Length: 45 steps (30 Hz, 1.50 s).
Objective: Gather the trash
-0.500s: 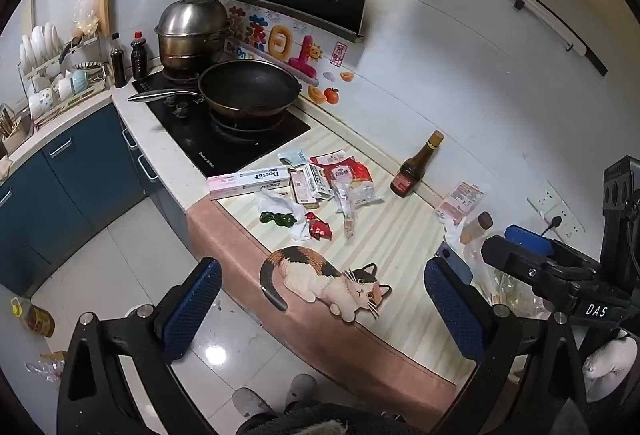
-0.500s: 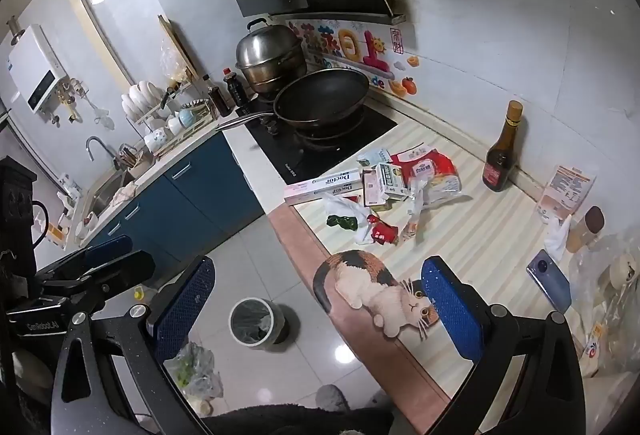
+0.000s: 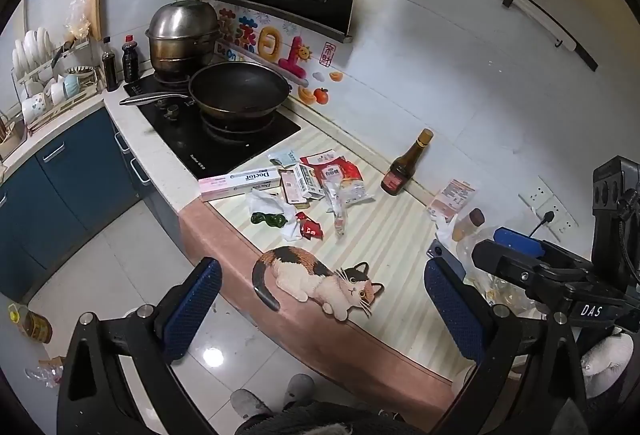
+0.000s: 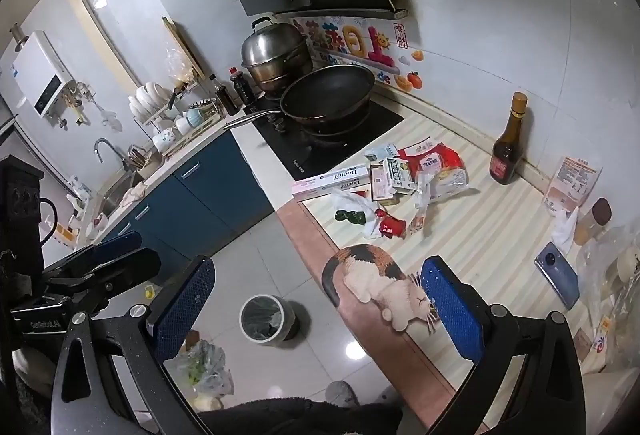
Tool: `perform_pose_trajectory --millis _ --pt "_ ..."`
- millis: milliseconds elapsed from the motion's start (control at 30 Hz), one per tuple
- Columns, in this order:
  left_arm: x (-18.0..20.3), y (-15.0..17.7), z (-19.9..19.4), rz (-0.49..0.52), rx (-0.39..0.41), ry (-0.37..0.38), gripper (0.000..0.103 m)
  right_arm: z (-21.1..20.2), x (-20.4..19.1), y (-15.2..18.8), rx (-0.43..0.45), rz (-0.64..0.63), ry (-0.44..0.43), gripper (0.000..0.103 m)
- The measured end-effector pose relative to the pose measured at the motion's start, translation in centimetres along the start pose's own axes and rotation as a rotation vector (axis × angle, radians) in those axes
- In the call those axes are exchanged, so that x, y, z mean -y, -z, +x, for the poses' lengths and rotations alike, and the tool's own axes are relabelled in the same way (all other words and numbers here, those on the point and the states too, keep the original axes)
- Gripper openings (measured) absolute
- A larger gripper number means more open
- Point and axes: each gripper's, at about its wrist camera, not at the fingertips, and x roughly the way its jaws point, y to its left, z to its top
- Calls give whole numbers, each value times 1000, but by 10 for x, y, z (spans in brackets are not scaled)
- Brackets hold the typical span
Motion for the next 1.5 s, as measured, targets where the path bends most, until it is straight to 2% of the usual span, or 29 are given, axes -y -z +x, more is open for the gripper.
perform_pose_trajectory --millis 1500 --pt "18 -5 -10 9 18 2 103 -8 0 3 3 5 -2 103"
